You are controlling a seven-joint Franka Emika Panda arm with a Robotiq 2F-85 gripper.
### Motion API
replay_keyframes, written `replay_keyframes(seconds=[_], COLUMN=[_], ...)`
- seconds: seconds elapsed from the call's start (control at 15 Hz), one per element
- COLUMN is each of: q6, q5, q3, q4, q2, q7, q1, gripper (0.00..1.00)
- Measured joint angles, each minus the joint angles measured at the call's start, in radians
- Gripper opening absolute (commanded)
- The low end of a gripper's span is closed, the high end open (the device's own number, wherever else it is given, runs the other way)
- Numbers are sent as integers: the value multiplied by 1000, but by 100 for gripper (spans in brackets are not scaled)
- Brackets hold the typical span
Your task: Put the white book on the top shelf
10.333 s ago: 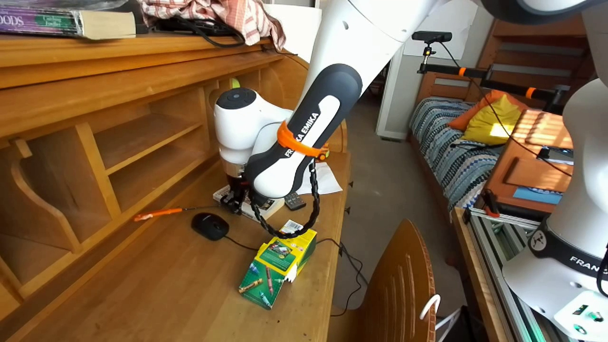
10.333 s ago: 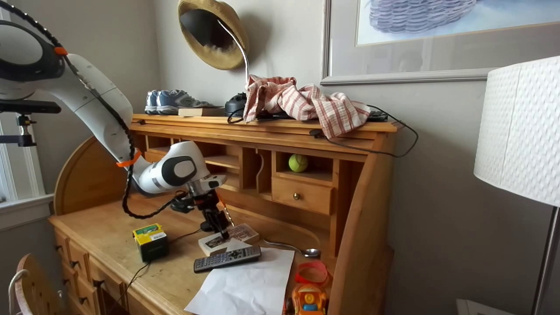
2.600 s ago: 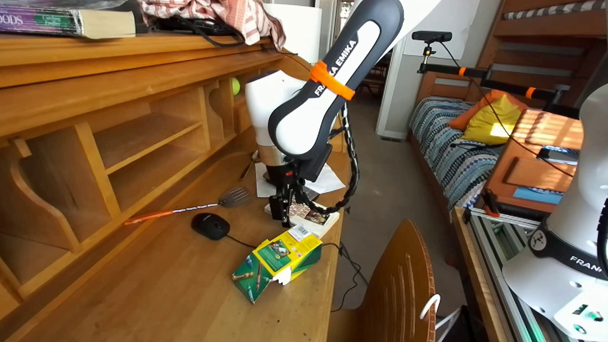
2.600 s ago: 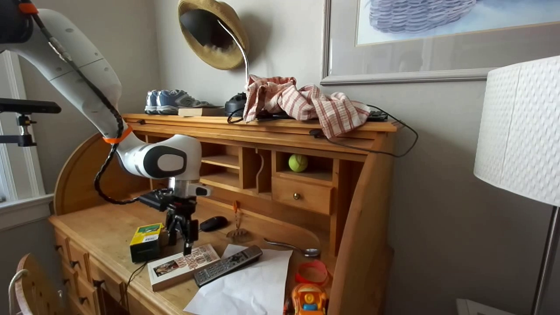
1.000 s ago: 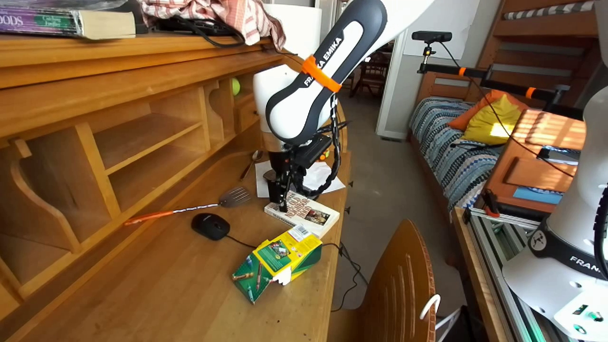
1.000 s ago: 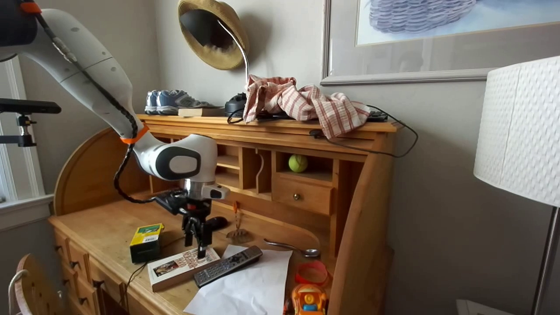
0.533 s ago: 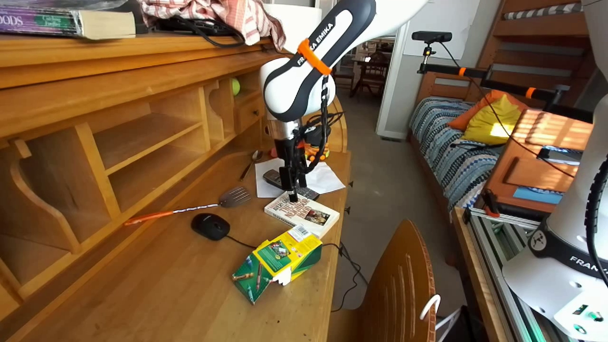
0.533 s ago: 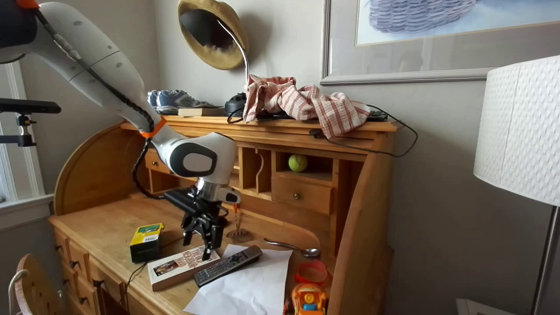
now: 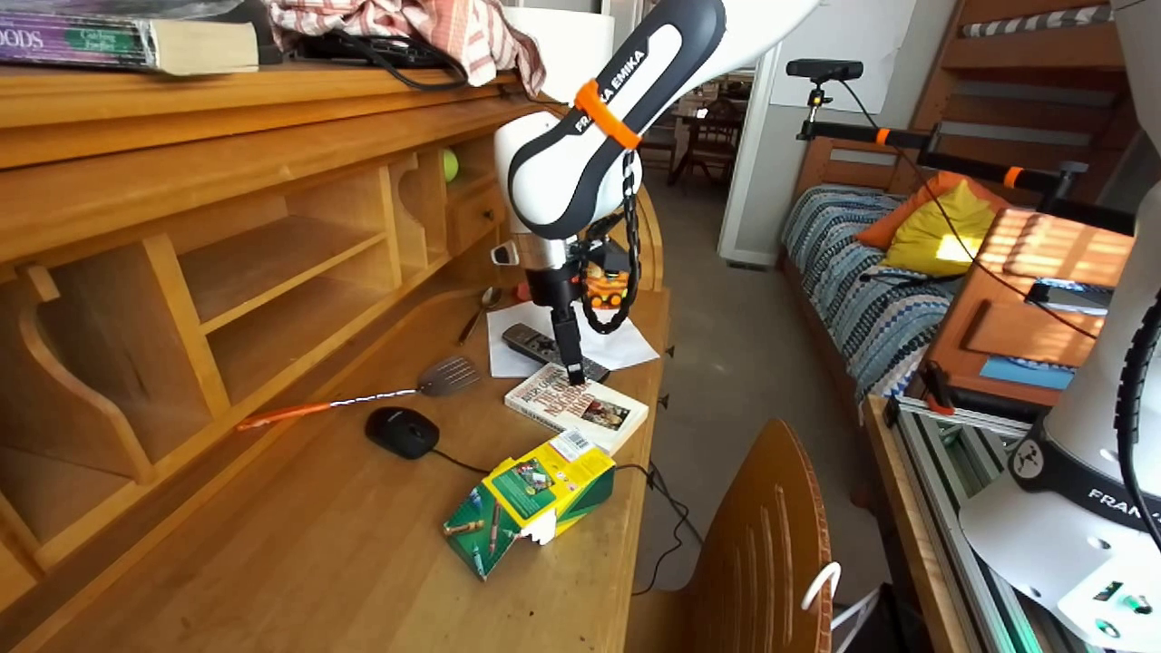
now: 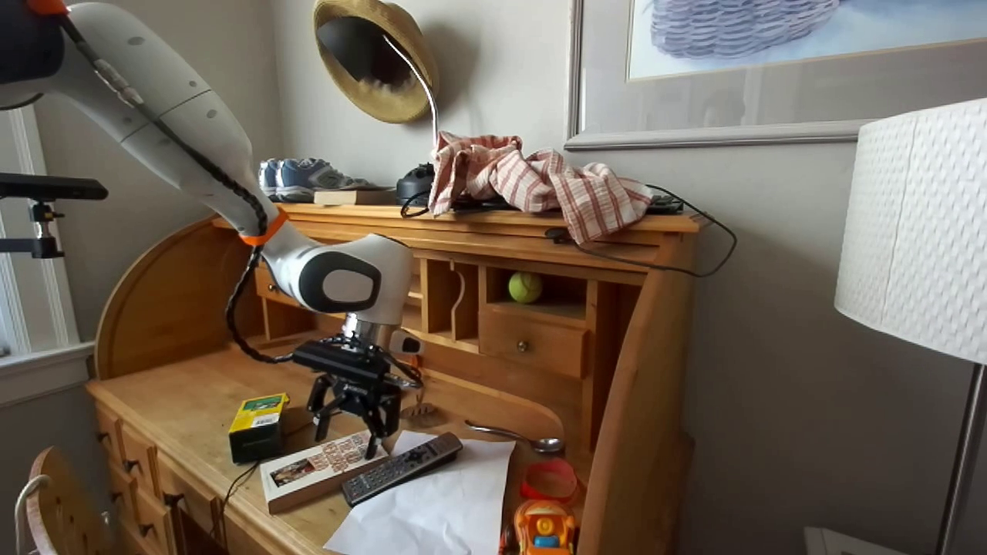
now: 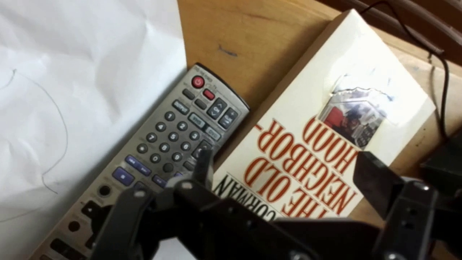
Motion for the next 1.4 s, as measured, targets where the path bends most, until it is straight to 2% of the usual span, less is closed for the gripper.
replay_keyframes(seconds=[0.27,0.4,1.07,1.4], q6=[60,97,124,248], q5=[-13,-10,-11,-44], q3=[13,14,19,25], q4=[-44,-64,-81,-120], q2=[-9,-16,-29,-30], q7=[-181,-225,-257,-276], q1=[-7,-9,-7,14], gripper=[100,100,100,100])
